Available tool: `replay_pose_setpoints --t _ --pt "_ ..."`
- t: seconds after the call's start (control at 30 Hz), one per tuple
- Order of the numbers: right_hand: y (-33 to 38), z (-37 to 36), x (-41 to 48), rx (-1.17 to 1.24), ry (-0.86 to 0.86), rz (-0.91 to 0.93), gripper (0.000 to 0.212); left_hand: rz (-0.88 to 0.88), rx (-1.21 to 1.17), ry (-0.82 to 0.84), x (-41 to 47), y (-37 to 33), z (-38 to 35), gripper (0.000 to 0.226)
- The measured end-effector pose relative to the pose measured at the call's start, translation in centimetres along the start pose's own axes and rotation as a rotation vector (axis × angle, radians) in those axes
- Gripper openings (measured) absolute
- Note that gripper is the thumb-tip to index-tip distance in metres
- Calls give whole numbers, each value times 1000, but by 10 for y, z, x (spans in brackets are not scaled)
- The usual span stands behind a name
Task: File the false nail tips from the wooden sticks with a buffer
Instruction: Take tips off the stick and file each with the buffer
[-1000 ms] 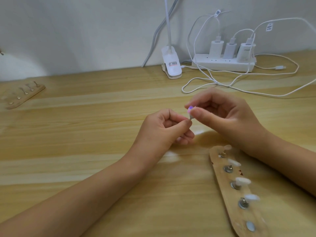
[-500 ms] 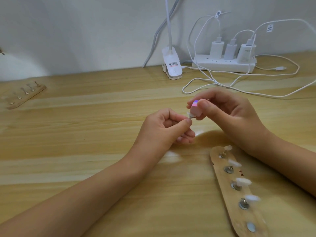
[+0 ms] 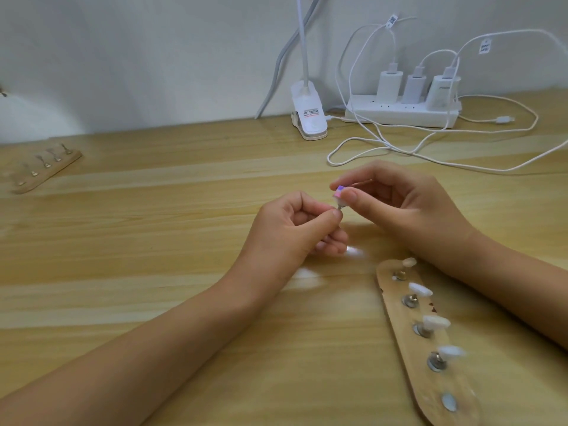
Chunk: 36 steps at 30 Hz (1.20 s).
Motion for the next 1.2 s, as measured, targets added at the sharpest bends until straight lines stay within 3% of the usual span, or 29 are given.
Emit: replay_pose_setpoints --t 0.13,0.23,0.37,0.47,0.6,0.67,0.73,0.87,1.0,1.13,1.2 --pt "6 -3 -1 -117 8 145 20 -3 -10 -11 0 0 0 10" --pt "3 0 2 -66 -4 73 22 -3 -24 -8 0 0 1 8" --pt "7 -4 0 -97 48 151 23 0 -14 -11 0 -1 0 10" --pt "3 -1 3 -24 33 63 23 9 -35 -14 0 -1 1 9" --pt "5 -3 1 -58 63 131 23 12 -14 -17 1 0 2 9" --pt "2 -1 5 -60 44 62 22 17 -45 -21 1 0 3 9" --pt "-1 3 7 -14 0 -4 20 19 -79 -23 1 0 3 8" --pt "6 5 3 141 -46 60 14 22 -111 -13 2 1 4 6" --pt "2 0 3 45 19 9 25 13 -105 -18 2 2 4 7" --pt "7 -2 2 -62 41 143 26 -2 -89 -20 2 2 4 8" --pt "4 -1 3 -44 28 104 27 6 -93 -29 2 2 5 8"
Point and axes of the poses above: each hand's wrist, its own x-axis towards the middle knuckle, its own z-axis out of the back of the hand, y = z × x, the point moved 4 cm from there along x, towards the middle knuckle, and after that the axes turned 4 degrees about -z, right-handed, at the moved point
